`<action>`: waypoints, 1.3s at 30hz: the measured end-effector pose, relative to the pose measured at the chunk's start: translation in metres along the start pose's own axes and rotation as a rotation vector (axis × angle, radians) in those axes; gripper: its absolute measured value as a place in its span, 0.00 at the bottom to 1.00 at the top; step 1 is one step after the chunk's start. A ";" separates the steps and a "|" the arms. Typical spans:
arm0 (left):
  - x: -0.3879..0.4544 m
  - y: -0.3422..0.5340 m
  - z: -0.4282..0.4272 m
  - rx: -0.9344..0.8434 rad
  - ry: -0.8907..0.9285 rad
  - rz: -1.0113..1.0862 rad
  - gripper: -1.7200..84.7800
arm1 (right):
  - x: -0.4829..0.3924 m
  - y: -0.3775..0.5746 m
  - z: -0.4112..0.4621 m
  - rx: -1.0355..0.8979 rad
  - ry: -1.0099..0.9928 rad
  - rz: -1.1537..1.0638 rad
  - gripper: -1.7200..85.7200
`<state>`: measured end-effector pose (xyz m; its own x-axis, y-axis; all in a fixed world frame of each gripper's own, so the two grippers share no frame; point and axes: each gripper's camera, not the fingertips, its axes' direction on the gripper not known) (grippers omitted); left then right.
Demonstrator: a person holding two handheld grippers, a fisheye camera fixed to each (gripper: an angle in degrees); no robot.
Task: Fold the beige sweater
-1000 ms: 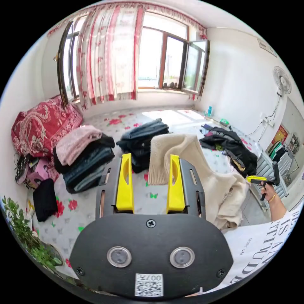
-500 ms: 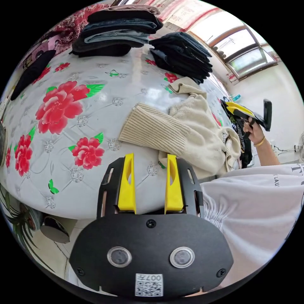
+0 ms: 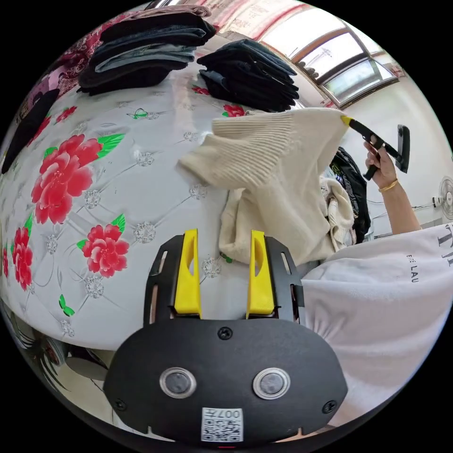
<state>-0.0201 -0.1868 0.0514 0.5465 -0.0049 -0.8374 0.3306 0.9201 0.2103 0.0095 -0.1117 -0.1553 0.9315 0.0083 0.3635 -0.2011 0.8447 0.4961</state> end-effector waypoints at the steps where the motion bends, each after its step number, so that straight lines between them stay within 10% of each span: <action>1: 0.004 -0.006 -0.003 0.017 0.013 0.039 0.20 | 0.015 0.016 -0.035 0.036 0.015 0.042 0.06; 8: 0.056 -0.076 0.020 0.014 0.196 0.315 0.22 | 0.052 0.107 -0.108 0.005 0.115 0.279 0.06; 13: 0.097 -0.081 0.081 -0.293 0.042 0.449 0.20 | 0.046 0.147 -0.137 0.047 0.119 0.369 0.06; 17: 0.079 -0.061 0.047 -0.257 0.131 0.303 0.10 | 0.046 0.163 -0.164 0.069 0.089 0.386 0.06; 23: 0.048 0.010 -0.151 0.268 0.506 0.094 0.06 | 0.025 0.168 -0.255 0.306 0.066 0.365 0.05; 29: 0.105 0.085 -0.330 0.608 0.444 0.260 0.04 | -0.002 0.171 -0.381 0.664 -0.007 0.262 0.05; 39: 0.294 0.245 -0.537 1.371 -0.307 0.723 0.05 | -0.061 0.184 -0.516 1.123 0.123 0.068 0.06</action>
<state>-0.1912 0.2469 -0.4145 0.9630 0.0271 -0.2682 0.2651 -0.2751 0.9241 0.0720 0.3190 -0.4930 0.9193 0.1413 0.3674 -0.3529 -0.1178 0.9282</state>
